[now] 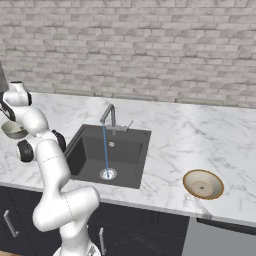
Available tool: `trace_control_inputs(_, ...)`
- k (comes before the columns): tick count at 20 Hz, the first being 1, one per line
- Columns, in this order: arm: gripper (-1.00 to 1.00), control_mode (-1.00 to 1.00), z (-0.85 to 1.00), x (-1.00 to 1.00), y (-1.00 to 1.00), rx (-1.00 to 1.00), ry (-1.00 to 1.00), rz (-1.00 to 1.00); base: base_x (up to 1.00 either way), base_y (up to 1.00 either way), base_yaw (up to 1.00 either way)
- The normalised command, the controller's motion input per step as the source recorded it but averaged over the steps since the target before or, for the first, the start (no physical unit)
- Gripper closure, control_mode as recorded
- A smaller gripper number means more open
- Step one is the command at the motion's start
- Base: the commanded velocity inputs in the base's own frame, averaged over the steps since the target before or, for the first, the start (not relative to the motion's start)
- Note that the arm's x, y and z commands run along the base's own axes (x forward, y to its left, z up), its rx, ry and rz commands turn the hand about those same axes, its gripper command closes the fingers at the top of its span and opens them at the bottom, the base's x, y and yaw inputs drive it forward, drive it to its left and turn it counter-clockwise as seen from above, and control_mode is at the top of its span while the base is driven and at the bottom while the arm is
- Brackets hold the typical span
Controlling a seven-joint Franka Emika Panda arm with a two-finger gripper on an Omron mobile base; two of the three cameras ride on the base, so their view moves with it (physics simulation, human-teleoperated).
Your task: Rinse each bowl for a few seconds and place them down in the sink or on the counter.
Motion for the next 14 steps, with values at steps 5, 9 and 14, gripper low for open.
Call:
trace_control_inputs(5, -1.0, -1.0, -0.03, 0.0, 0.0, 0.0, 0.03, -0.01, 0.0, 0.0, 0.0)
trace_control_inputs(9, -1.0, -1.0, 0.11, 0.0, 0.06, 0.0, 0.02, -0.01, 0.0, 0.0, 0.0)
trace_control_inputs(14, -1.0, -1.0, 0.36, 0.01, 0.19, -0.02, 0.01, 0.0, 0.0, 0.0, 0.0)
